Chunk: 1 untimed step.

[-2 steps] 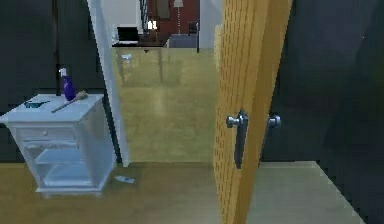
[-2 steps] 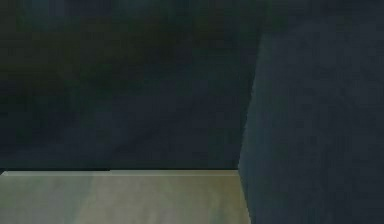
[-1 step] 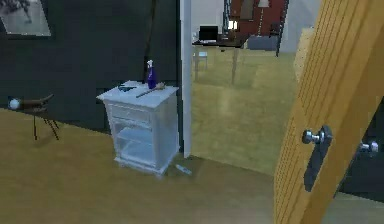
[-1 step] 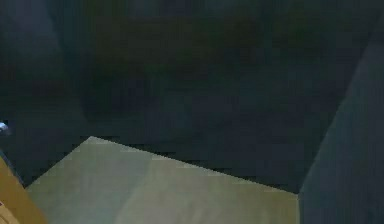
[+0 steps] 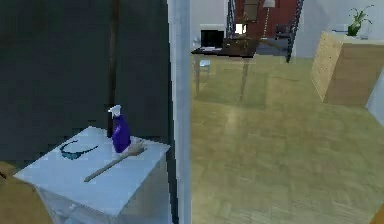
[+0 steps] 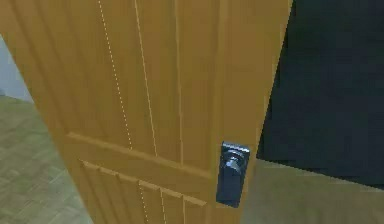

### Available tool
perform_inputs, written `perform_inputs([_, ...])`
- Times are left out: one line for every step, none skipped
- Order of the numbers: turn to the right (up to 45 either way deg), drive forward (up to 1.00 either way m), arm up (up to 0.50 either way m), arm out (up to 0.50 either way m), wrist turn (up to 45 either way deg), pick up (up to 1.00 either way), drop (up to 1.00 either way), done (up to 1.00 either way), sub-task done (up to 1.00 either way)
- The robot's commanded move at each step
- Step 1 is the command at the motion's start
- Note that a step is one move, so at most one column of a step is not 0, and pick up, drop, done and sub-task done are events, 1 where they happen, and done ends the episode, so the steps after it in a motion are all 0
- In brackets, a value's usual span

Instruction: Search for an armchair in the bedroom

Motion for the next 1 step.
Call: perform_inputs([21.0,0.00,0.00,0.00,0.0,0.00,0.00,0.00,0.00])
